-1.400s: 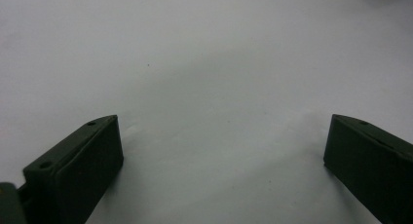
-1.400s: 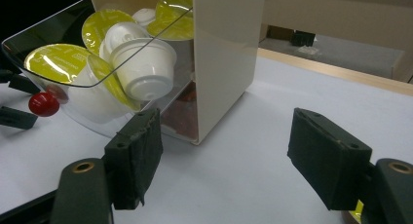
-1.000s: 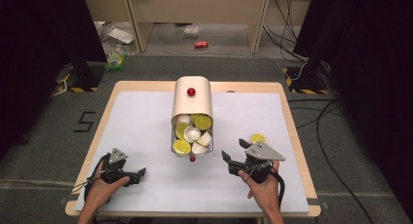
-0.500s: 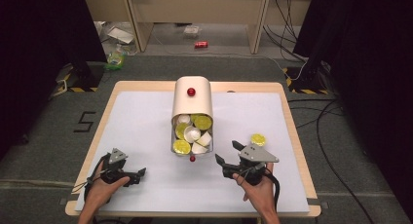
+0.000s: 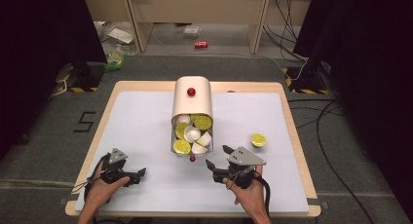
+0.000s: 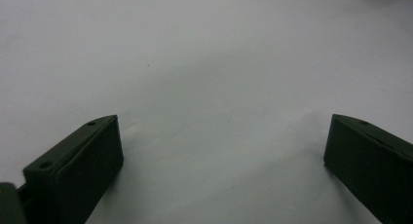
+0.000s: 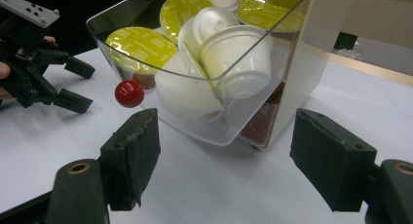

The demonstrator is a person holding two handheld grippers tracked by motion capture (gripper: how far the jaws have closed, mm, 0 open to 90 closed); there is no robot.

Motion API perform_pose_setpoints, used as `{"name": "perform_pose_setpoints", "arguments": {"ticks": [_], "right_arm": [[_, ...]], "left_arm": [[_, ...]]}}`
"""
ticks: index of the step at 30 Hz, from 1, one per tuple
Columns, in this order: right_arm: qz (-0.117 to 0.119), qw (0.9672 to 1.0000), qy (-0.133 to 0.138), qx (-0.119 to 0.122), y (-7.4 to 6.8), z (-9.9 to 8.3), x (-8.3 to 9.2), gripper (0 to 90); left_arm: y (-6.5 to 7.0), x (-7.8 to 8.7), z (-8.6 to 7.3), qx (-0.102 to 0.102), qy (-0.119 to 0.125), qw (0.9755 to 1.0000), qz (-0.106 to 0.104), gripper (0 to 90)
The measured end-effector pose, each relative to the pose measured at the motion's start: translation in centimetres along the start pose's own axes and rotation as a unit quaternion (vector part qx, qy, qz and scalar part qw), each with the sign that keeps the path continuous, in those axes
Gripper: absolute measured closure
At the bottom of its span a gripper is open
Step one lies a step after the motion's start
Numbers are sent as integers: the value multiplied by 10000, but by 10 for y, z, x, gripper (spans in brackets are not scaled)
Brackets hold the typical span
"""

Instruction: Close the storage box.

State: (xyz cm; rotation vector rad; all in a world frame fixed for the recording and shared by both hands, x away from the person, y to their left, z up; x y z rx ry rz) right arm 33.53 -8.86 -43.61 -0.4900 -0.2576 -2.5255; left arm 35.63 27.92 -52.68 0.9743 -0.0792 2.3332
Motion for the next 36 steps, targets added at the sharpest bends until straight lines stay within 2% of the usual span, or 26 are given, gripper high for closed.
{"name": "perform_pose_setpoints", "arguments": {"ticks": [18, 21, 31, 36], "right_arm": [[-132, 9999, 81, -72, -5, 6, -11, 274], [-138, 9999, 57, -82, -4, 6, -13, 250], [-231, 9997, 65, 54, -8, 8, -17, 219], [-355, 9992, 187, 16, -6, 10, -16, 253]], "left_arm": [[0, 0, 0, -4, -4, 10000, 3, 0], [0, 0, 0, -3, -2, 10000, 4, 0], [0, 0, 0, -5, -6, 10000, 4, 0], [0, 0, 0, -5, -3, 10000, 3, 0]]}}
Point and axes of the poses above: each handheld gripper's, and its own axes: x roughly backward along the jaws, z roughly out of its top, y roughly to its right, the point moved 3 cm from there along -x, roughly forward along the jaws, and after that the axes turned 11 degrees about -z, right-handed, at the moved point
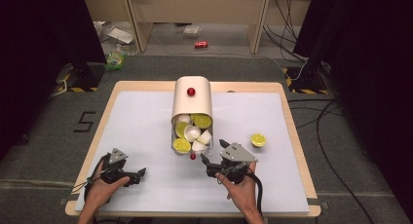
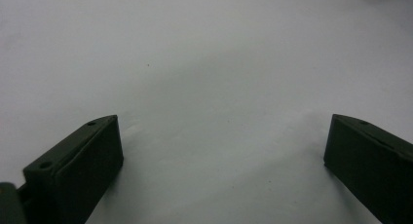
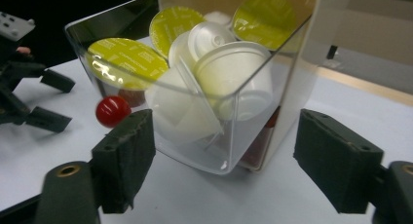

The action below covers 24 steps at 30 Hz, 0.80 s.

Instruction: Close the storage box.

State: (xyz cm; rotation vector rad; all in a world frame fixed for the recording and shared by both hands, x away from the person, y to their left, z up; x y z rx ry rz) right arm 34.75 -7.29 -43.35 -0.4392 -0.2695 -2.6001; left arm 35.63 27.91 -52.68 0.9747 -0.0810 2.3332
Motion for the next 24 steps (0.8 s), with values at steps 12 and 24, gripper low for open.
{"name": "perform_pose_setpoints", "arguments": {"ticks": [12, 24], "right_arm": [[-37, 9999, 4, -158, 7, 2, -4, 211], [-71, 9998, 8, -173, 9, 4, -12, 201]], "left_arm": [[0, 0, 0, 1, 3, 10000, 1, 0], [0, 0, 0, 1, 5, 10000, 2, 0]]}}
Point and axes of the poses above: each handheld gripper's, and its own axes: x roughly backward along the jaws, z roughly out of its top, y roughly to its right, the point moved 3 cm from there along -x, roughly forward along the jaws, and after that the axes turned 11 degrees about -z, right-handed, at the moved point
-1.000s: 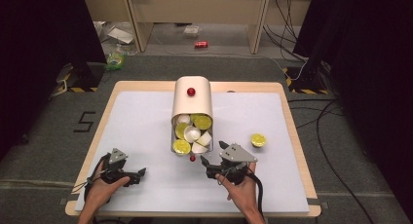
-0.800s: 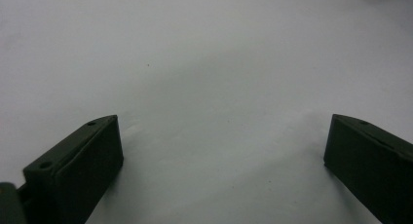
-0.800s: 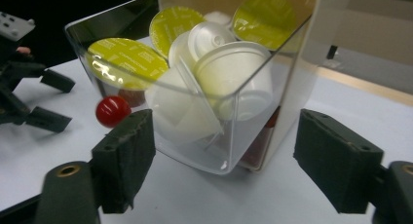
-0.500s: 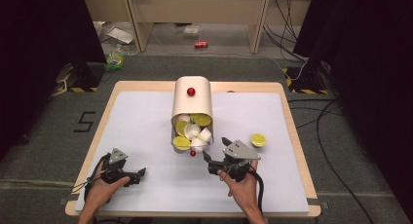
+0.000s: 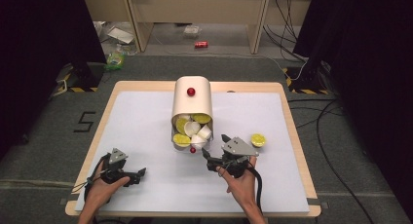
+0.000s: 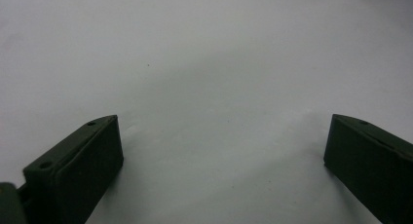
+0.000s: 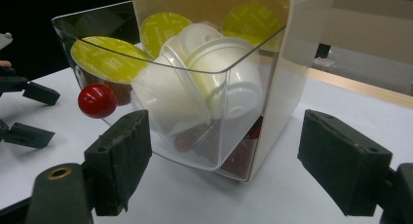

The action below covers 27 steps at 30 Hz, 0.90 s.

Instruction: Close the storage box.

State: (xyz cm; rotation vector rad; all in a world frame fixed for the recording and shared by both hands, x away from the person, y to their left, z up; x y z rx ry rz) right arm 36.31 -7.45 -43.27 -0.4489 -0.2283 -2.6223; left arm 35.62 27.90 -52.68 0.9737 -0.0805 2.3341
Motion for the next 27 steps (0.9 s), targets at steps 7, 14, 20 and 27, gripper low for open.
{"name": "perform_pose_setpoints", "arguments": {"ticks": [7, 14, 20, 27], "right_arm": [[-44, 10000, -10, 46, 1, 2, -4, 191], [-101, 9999, 6, 112, 3, 4, -7, 188], [-101, 9999, 1, 76, 5, 5, -11, 182], [-159, 9999, 19, 62, 7, 7, -17, 179]], "left_arm": [[0, 0, 0, 0, -3, 10000, -1, 0], [0, 0, 0, -7, -8, 10000, 4, 0], [0, 0, 0, -7, -9, 10000, 4, 0], [0, 0, 0, -9, -9, 10000, 4, 0]]}}
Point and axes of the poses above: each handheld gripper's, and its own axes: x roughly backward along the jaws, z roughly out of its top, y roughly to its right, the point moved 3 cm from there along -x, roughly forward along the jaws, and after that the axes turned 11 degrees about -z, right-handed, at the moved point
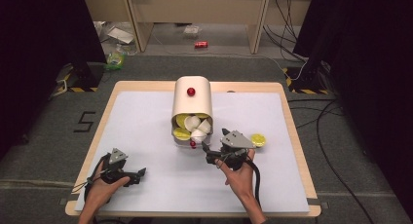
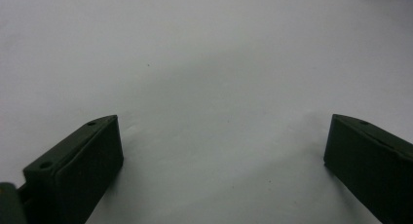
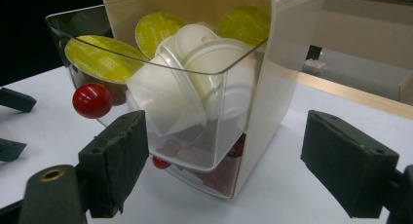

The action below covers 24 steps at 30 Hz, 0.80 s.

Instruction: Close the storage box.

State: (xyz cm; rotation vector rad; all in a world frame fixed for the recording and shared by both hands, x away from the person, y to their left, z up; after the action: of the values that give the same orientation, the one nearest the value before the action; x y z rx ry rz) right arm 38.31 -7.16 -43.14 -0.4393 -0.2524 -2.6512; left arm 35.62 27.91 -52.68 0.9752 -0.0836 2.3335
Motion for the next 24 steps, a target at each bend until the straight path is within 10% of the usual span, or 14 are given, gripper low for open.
{"name": "perform_pose_setpoints", "arguments": {"ticks": [24], "right_arm": [[-91, 9999, -14, -123, 8, 4, -16, 191]], "left_arm": [[0, 0, 0, 4, 3, 10000, -5, 0]]}}
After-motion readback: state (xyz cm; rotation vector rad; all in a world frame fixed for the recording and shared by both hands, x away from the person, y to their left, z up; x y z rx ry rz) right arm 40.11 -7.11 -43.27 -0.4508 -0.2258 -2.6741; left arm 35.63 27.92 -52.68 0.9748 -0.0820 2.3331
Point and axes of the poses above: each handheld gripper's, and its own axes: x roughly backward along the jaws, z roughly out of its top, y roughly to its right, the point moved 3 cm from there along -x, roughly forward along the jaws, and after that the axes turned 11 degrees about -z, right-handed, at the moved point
